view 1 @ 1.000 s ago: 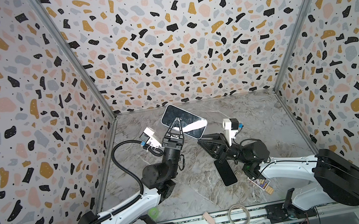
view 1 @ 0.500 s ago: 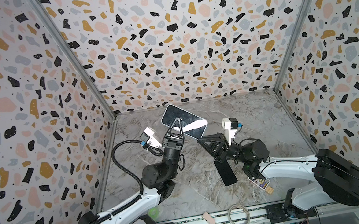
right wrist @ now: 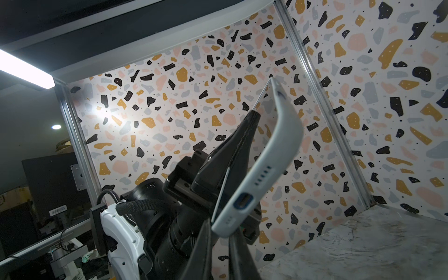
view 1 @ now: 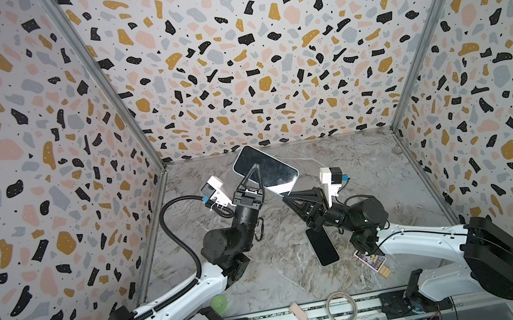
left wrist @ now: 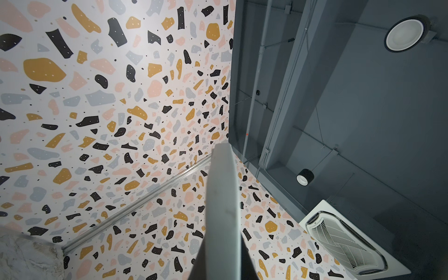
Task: Take the phone out of the phone case
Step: Remove the phone case from the phone.
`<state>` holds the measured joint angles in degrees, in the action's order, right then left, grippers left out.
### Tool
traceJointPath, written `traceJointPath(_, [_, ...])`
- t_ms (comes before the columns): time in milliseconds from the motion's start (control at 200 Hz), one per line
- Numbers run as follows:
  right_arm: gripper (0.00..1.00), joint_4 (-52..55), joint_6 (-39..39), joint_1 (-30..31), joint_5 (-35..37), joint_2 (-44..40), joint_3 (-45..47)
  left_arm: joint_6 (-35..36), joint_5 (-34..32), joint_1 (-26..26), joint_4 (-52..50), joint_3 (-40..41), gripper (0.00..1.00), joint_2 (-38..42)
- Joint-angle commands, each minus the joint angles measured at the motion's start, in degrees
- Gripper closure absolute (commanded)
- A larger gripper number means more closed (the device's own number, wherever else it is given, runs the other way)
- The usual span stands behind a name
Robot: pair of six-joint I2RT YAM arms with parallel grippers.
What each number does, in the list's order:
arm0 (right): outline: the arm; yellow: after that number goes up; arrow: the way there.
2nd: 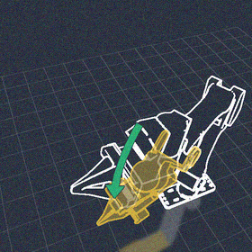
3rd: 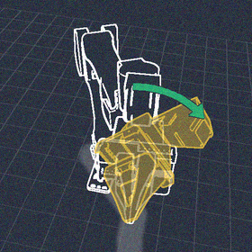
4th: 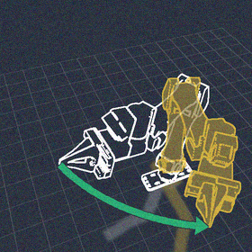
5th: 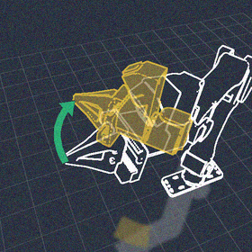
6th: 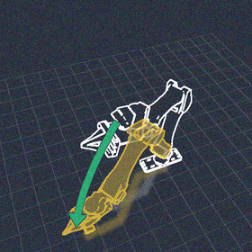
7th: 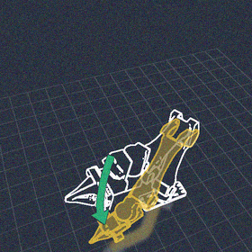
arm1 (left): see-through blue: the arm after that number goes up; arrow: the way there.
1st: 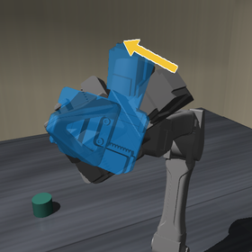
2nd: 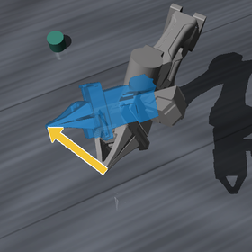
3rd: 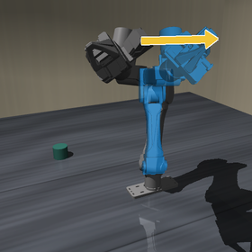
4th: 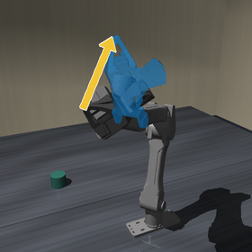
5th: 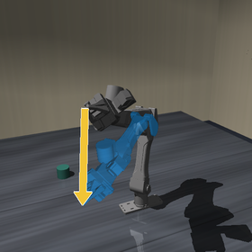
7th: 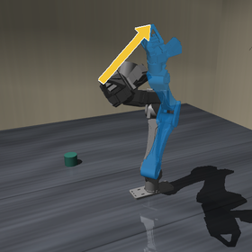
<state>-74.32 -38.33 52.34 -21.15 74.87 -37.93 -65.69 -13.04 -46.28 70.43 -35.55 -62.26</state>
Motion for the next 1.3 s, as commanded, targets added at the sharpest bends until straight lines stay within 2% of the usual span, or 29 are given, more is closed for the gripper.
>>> traceJointPath(0, [1.00, 9.79, 6.91, 0.15, 0.85, -1.35, -2.00, -2.07, 4.37, -0.14, -1.04, -1.64, 1.00, 1.48])
traceJointPath(360, [1.00, 11.94, 8.38, -0.65, 1.21, 0.18, -2.00, -6.19, 6.74, 0.05, 5.04, -1.75, 1.00, -0.57])
traceJointPath(736, [1.00, 20.27, 12.55, -2.20, 2.85, -0.52, -4.40, -6.39, 9.80, 0.05, 3.01, -3.10, 1.00, 0.12])
traceJointPath(911, [1.00, 17.39, 11.33, -3.25, 1.80, -2.49, -1.95, -4.19, 9.00, 0.05, 1.30, -2.33, 1.00, 1.76])
traceJointPath(936, [0.94, 16.91, 11.22, -3.22, 1.71, -3.05, -1.18, -3.80, 8.92, 0.13, 0.76, -2.41, 1.00, 2.00])
traceJointPath(996, [0.73, 14.07, 9.46, -3.37, 0.95, -4.38, 1.54, -2.68, 8.75, 0.30, 0.53, -2.64, 1.00, 2.44])
traceJointPath(1081, [0.56, 3.73, 4.53, -4.15, -1.24, -5.83, 7.11, -1.14, 7.31, 0.49, 0.75, -2.28, 1.00, 2.93])
traceJointPath(1141, [0.50, -3.06, 1.57, -4.19, -2.16, -6.22, 9.73, -0.67, 5.34, 0.72, 2.96, -1.20, 1.00, 2.81])
traceJointPath(1297, [0.47, -19.98, -5.97, -4.09, -1.93, -3.09, 13.37, -3.33, 3.72, 0.75, 14.41, 0.48, 1.00, -1.68])
